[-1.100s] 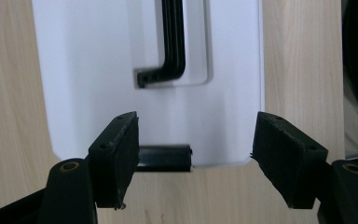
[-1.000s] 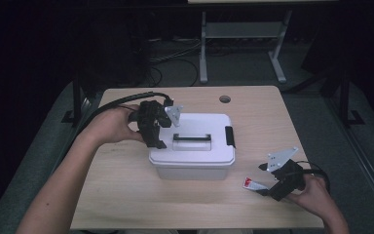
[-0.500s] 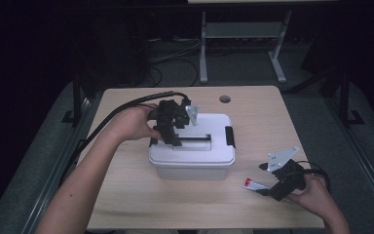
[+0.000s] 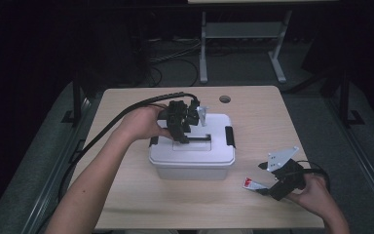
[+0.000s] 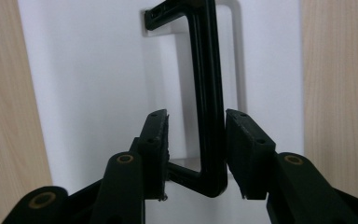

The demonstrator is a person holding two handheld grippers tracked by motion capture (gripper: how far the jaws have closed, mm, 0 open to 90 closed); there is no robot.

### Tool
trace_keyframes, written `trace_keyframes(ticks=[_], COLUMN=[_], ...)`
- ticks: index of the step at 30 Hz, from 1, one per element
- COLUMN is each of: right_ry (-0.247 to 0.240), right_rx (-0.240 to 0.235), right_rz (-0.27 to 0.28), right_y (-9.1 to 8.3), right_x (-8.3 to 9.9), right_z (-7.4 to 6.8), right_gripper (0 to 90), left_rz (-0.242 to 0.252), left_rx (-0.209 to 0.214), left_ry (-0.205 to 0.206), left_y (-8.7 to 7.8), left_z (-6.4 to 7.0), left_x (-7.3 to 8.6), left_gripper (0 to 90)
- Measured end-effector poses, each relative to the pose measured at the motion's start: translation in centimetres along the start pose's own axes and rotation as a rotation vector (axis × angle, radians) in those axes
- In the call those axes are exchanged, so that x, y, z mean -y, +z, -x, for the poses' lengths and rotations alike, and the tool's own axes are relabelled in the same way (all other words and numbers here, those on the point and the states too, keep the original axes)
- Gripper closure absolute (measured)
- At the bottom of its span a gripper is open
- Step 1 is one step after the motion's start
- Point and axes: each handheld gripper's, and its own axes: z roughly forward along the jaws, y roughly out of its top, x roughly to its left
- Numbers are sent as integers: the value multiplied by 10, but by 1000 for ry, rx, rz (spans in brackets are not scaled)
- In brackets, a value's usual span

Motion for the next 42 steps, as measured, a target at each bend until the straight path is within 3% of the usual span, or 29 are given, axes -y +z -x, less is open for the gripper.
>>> trace_keyframes(ticks=[4,6,7,14,25,42], right_ry=[-2,-9,-9,-8,-14,-11], right_rx=[1,1,1,5,7,5], right_rz=[1,-3,-5,-3,-6,-4], right_y=[0,1,1,0,-1,-1], right_x=[0,-1,-2,-2,-2,-2], right_z=[0,0,0,-1,-1,-1], right_gripper=[169,169,169,169,169,169], left_rz=[-5,-2,7,-5,-29,-19], left_rx=[13,5,-19,-27,27,62], left_ry=[-10,-3,-1,-9,-16,-55], left_y=[1,-2,-5,-5,-2,-2], left_z=[-3,-4,-5,-10,-24,-34], left_x=[-1,-2,-2,-5,-17,-13], left_gripper=[626,658,674,739,807,841])
